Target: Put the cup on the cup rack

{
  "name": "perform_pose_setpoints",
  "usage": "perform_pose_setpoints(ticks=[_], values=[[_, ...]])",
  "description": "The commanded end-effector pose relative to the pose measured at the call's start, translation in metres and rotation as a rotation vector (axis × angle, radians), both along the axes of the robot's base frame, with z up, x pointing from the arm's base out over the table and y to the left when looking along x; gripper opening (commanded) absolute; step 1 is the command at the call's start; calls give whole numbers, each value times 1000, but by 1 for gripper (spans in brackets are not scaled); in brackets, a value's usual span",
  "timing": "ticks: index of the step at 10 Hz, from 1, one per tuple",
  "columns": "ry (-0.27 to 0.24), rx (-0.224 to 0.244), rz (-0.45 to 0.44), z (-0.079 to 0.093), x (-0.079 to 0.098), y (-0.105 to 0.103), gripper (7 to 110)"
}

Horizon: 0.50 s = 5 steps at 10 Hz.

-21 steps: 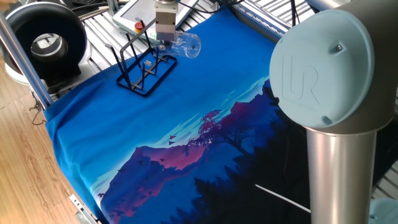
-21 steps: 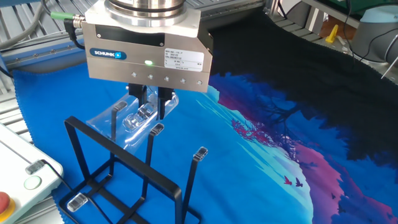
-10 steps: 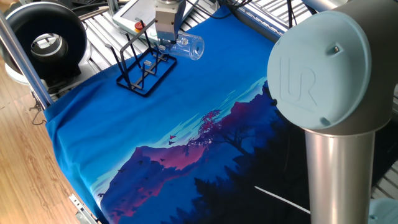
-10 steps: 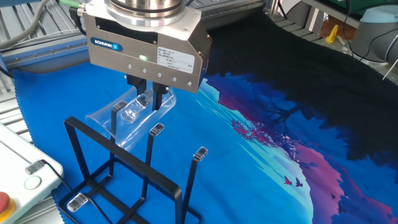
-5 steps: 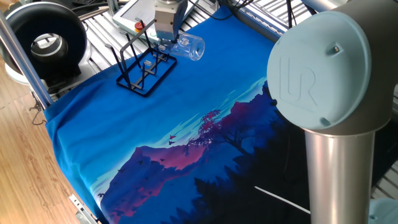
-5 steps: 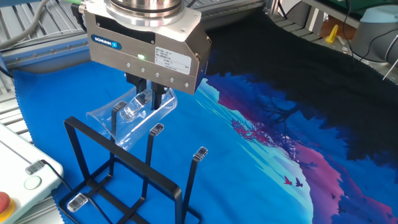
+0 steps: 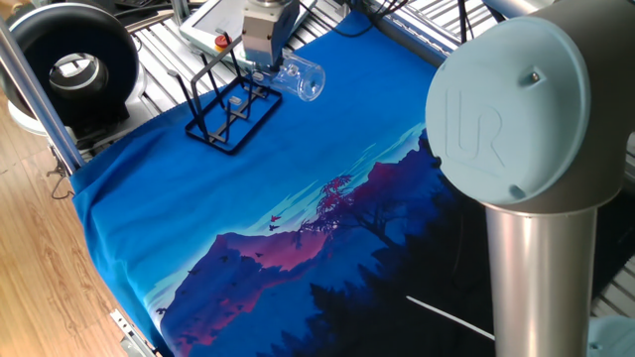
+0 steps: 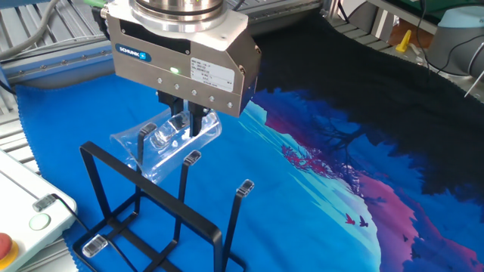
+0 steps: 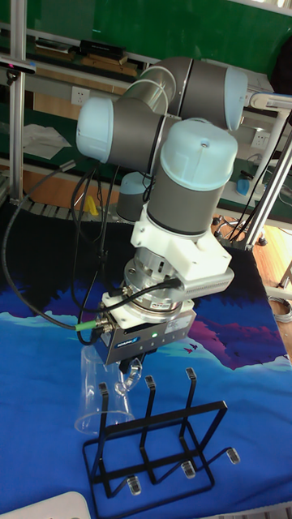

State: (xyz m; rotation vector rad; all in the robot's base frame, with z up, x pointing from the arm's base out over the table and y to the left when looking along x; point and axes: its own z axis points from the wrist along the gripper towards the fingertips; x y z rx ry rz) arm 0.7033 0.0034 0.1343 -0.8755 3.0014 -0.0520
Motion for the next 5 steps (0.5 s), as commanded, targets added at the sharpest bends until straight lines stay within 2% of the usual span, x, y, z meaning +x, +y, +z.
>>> perform_pose_setpoints(ticks=[1, 5], values=[[16, 47, 13, 1, -4, 11, 7], [32, 61, 81, 1, -8, 15, 7]])
